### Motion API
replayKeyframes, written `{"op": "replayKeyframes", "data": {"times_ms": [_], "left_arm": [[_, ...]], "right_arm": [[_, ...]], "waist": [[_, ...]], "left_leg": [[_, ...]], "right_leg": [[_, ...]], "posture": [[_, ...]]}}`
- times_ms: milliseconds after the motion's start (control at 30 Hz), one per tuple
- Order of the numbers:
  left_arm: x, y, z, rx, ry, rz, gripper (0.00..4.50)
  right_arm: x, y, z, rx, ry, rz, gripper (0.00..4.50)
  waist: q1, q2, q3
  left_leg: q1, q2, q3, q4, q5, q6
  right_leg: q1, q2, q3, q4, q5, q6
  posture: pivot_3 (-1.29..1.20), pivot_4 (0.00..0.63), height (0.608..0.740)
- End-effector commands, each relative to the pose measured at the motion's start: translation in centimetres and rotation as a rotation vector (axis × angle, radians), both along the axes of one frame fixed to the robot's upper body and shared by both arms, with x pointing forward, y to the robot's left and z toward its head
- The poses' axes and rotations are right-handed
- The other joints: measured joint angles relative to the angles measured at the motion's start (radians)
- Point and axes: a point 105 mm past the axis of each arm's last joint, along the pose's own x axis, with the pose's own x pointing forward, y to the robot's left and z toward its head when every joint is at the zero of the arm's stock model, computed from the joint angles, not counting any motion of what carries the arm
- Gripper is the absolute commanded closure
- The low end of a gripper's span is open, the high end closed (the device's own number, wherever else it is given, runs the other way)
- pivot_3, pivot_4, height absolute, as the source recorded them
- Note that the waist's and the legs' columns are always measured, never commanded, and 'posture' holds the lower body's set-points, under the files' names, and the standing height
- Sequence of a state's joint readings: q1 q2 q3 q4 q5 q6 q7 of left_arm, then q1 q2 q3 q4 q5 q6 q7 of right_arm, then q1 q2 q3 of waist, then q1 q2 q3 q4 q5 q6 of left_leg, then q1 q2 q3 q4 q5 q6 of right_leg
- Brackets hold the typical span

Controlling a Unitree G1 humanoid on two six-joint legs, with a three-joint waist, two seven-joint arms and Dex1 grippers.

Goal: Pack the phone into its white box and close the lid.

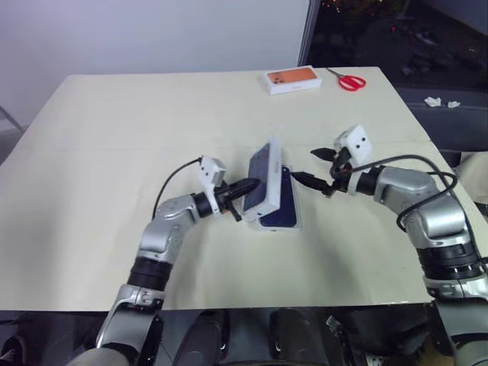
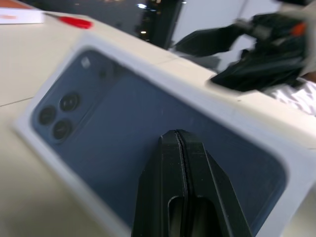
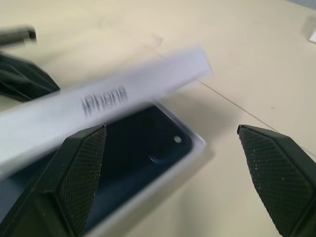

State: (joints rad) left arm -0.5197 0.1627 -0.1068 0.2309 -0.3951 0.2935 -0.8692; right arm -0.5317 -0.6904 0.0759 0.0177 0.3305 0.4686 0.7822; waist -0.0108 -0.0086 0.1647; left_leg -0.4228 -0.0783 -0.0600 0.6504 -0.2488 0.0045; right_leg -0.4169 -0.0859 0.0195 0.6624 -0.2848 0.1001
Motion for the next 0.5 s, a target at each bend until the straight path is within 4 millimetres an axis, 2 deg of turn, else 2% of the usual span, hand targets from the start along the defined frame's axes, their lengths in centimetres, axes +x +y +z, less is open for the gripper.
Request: {"op": "replayKeyframes", "data": {"times_ms": [33, 167, 267, 367, 500], "left_arm": [[-0.5, -1.2, 0.2, 0.02, -0.029, -0.051, 4.5], [-0.5, -0.7, 0.5, 0.01, -0.03, -0.04, 4.5], [-0.1, 0.7, 1.4, -0.013, -0.039, -0.001, 4.5], [0.6, 2.6, 2.5, -0.021, -0.057, 0.054, 4.5], [1.6, 5.2, 3.1, 0.027, -0.102, 0.148, 4.5]], "right_arm": [[0.6, -1.2, 0.1, -0.194, -0.124, -0.013, 0.07], [1.6, -2.7, 0.2, -0.254, -0.181, -0.072, 0.07], [1.3, -2.2, 0.0, -0.234, -0.174, -0.044, 0.07], [0.8, -1.1, -0.3, -0.198, -0.158, -0.003, 0.91], [0.9, -0.1, 0.0, -0.189, -0.178, -0.009, 3.0]], "waist": [[0.0, 0.0, 0.0], [-0.001, 0.0, 0.0], [-0.004, 0.0, 0.0], [-0.003, 0.0, 0.0], [0.0, 0.0, 0.0]], "left_leg": [[0.0, 0.0, 0.0, 0.0, 0.0, 0.0], [0.0, 0.0, 0.0, 0.0, 0.003, -0.004], [0.0, 0.001, 0.0, -0.001, 0.003, -0.005], [0.0, 0.001, 0.0, -0.001, 0.003, -0.006], [0.0, 0.001, 0.0, 0.0, 0.003, -0.006]], "right_leg": [[0.0, 0.0, 0.0, 0.0, 0.0, 0.0], [0.0, 0.0, 0.0, 0.0, 0.0, 0.0], [-0.001, 0.0, 0.001, 0.0, 0.0, 0.0], [-0.001, 0.001, 0.001, 0.0, 0.0, 0.0], [-0.001, 0.001, 0.001, 0.0, 0.0, 0.0]], "posture": [[0.0, 0.15, 0.74], [0.0, 0.15, 0.74], [0.0, 0.15, 0.74], [0.0, 0.15, 0.74], [0.0, 0.15, 0.74]]}}
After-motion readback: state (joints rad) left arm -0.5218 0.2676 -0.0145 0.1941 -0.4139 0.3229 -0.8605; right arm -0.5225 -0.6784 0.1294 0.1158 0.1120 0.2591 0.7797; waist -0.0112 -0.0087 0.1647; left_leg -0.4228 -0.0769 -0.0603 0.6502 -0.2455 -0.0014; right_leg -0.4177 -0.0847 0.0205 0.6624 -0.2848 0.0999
